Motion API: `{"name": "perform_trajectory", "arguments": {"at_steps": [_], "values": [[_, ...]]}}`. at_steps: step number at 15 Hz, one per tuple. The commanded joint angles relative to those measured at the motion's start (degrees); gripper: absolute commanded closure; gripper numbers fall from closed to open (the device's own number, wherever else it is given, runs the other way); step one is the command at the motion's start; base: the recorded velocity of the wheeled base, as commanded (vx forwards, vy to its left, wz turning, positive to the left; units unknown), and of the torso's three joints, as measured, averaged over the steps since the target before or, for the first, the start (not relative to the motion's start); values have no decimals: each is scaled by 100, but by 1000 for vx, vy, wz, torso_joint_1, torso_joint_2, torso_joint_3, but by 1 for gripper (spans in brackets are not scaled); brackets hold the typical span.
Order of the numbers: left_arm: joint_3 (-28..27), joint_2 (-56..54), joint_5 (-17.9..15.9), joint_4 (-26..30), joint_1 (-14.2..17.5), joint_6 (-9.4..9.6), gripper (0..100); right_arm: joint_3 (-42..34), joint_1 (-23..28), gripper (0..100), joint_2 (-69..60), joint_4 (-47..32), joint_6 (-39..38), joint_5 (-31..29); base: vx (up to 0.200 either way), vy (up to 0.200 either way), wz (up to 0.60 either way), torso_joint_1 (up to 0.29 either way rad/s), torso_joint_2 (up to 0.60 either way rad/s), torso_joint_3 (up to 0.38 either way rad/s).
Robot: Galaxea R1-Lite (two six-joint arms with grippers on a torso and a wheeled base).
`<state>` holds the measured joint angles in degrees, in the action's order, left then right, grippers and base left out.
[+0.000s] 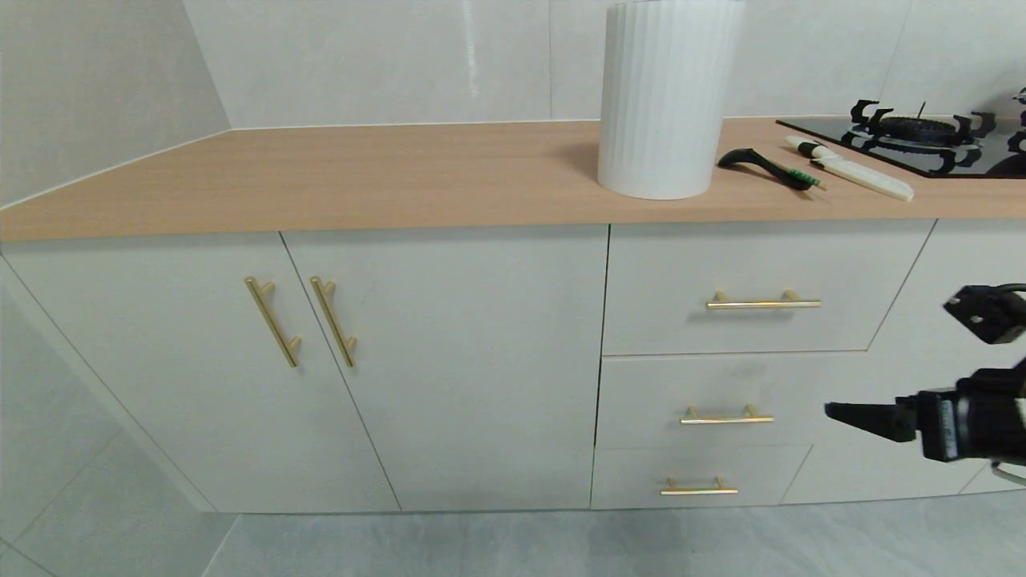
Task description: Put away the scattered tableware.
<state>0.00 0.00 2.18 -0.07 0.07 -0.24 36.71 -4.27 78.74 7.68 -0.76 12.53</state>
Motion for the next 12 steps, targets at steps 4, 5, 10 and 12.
{"name": "perform_trajectory", "arguments": {"at_steps": [4, 5, 10, 12], "values": [[0, 0, 2, -1, 1, -2, 0, 258, -224, 0, 3051, 2001, 181, -550, 0, 0, 0, 0, 0, 0], [0, 0, 2, -1, 1, -2, 0, 364, -241, 0, 3376, 2291, 199, -682, 0, 0, 0, 0, 0, 0], [0, 0, 2, -1, 1, -2, 0, 601, -373, 0, 4299, 3099, 260, -1121, 0, 0, 0, 0, 0, 0], [0, 0, 2, -1, 1, -2, 0, 610, -391, 0, 4598, 3591, 269, -1262, 0, 0, 0, 0, 0, 0]]}}
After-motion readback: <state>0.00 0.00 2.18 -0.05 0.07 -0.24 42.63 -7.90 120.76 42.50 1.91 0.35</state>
